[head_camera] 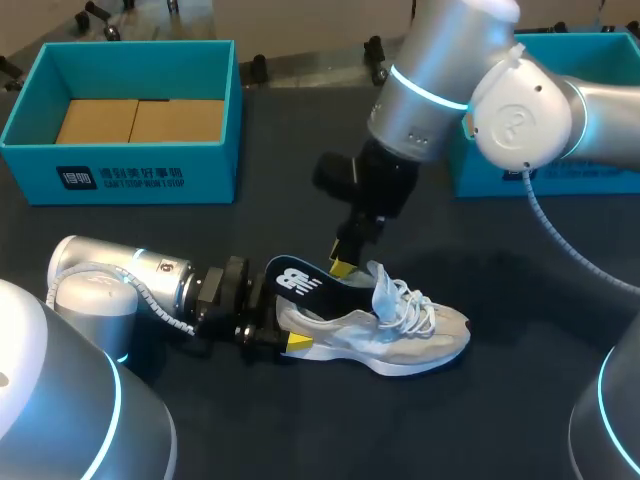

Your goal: Take the shoe out of the shoebox, open the shoe tongue, remove and reinsert the insole, then place the shoe into the shoebox

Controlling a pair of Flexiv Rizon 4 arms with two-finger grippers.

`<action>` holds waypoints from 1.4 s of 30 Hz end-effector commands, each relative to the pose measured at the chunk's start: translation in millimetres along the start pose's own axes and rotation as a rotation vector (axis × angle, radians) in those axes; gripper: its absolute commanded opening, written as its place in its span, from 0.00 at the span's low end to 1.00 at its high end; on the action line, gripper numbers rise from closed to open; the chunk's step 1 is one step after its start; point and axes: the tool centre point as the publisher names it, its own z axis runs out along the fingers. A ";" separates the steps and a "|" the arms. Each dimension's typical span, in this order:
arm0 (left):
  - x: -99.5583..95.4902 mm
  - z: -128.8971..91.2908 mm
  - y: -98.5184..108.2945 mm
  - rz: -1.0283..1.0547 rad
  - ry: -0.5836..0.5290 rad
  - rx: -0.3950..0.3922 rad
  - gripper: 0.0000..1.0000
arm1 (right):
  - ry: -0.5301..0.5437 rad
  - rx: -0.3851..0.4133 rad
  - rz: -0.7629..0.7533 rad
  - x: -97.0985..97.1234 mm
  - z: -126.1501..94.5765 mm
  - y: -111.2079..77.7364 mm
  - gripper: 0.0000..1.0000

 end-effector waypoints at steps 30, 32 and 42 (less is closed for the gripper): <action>-0.7 0.9 1.4 0.000 -0.001 0.000 0.00 | 0.176 -0.090 -0.045 -12.1 24.5 5.8 0.46; -0.7 0.9 1.4 0.000 -0.001 0.000 0.00 | 0.187 -0.090 -0.046 -12.4 28.3 8.2 0.46; -0.7 0.9 1.4 0.000 -0.001 0.000 0.00 | 0.218 -0.104 -0.034 -8.1 40.0 7.7 0.45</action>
